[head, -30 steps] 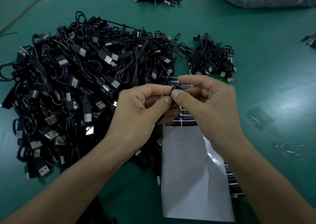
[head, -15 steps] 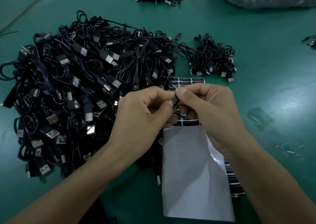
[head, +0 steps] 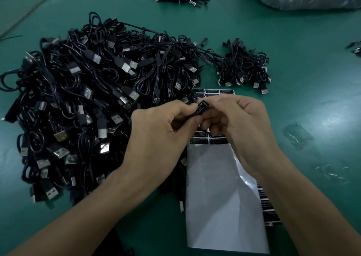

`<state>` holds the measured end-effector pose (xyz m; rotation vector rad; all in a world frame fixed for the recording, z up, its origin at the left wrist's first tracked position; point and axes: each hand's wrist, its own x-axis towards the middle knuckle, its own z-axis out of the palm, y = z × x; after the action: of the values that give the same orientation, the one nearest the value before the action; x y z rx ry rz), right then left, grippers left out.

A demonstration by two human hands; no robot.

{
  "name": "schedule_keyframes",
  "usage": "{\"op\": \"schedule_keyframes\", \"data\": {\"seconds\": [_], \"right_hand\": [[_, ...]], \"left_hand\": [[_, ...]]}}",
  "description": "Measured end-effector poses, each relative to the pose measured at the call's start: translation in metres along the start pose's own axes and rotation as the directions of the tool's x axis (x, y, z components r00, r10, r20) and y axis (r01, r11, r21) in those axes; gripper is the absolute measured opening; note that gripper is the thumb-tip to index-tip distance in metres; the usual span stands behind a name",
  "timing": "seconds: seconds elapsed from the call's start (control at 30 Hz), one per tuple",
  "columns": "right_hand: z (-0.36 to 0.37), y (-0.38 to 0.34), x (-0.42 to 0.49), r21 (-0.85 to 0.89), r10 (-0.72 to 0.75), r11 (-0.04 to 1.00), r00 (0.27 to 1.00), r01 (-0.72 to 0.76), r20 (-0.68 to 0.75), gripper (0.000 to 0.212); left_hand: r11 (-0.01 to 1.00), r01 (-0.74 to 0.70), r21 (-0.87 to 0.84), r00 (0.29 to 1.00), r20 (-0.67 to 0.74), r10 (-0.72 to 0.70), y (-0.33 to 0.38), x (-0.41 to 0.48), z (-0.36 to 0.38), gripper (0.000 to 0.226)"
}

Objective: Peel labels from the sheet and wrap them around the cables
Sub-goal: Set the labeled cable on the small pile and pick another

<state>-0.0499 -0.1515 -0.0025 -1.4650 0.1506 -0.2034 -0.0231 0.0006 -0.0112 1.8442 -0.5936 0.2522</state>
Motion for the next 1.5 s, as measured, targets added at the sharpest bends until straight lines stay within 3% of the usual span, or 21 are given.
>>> {"op": "schedule_keyframes", "data": {"seconds": [0.13, 0.37, 0.57, 0.73, 0.83, 0.93, 1.23, 1.33, 1.5], "right_hand": [[0.0, 0.0, -0.001, -0.035, -0.06, 0.998, 0.998, 0.06, 0.021, 0.021], [0.0, 0.002, -0.002, -0.093, -0.087, 0.992, 0.996, 0.09, 0.03, 0.028], [-0.006, 0.005, 0.003, -0.068, -0.119, 0.99, 0.992, 0.121, 0.038, 0.015], [-0.012, 0.003, 0.005, -0.157, -0.202, 0.963, 0.974, 0.217, 0.107, 0.02], [-0.012, 0.003, 0.006, -0.144, -0.192, 0.969, 0.979, 0.199, 0.065, 0.015], [-0.012, 0.003, 0.006, -0.148, -0.19, 0.97, 0.981, 0.195, 0.045, 0.014], [-0.009, 0.004, 0.004, -0.07, -0.17, 0.982, 0.981, 0.177, 0.097, 0.023], [-0.01, 0.004, 0.005, -0.063, -0.165, 0.984, 0.985, 0.169, 0.057, 0.024], [-0.013, 0.002, 0.006, -0.024, -0.176, 0.984, 0.983, 0.175, -0.043, 0.019]], "left_hand": [[0.996, 0.079, -0.033, 0.997, 0.015, -0.078, 0.004, 0.001, -0.002, 0.021], [0.947, 0.277, -0.163, 0.957, 0.137, -0.257, 0.004, 0.008, -0.007, 0.01], [0.929, 0.323, -0.183, 0.939, 0.183, -0.29, 0.003, 0.011, -0.009, 0.01], [0.954, 0.27, -0.131, 0.951, 0.188, -0.244, 0.0, 0.011, -0.01, 0.011], [0.979, 0.201, -0.043, 0.967, 0.167, -0.191, 0.0, 0.008, -0.009, 0.004], [0.985, 0.172, 0.028, 0.975, 0.135, -0.175, -0.001, 0.006, -0.008, 0.012], [0.995, 0.089, 0.044, 0.993, 0.068, -0.092, 0.005, 0.007, -0.01, 0.012], [0.993, 0.084, 0.078, 0.991, 0.101, -0.092, 0.006, 0.007, -0.011, 0.017], [0.959, 0.017, 0.284, 0.987, 0.149, -0.062, 0.005, 0.009, -0.017, 0.009]]}}
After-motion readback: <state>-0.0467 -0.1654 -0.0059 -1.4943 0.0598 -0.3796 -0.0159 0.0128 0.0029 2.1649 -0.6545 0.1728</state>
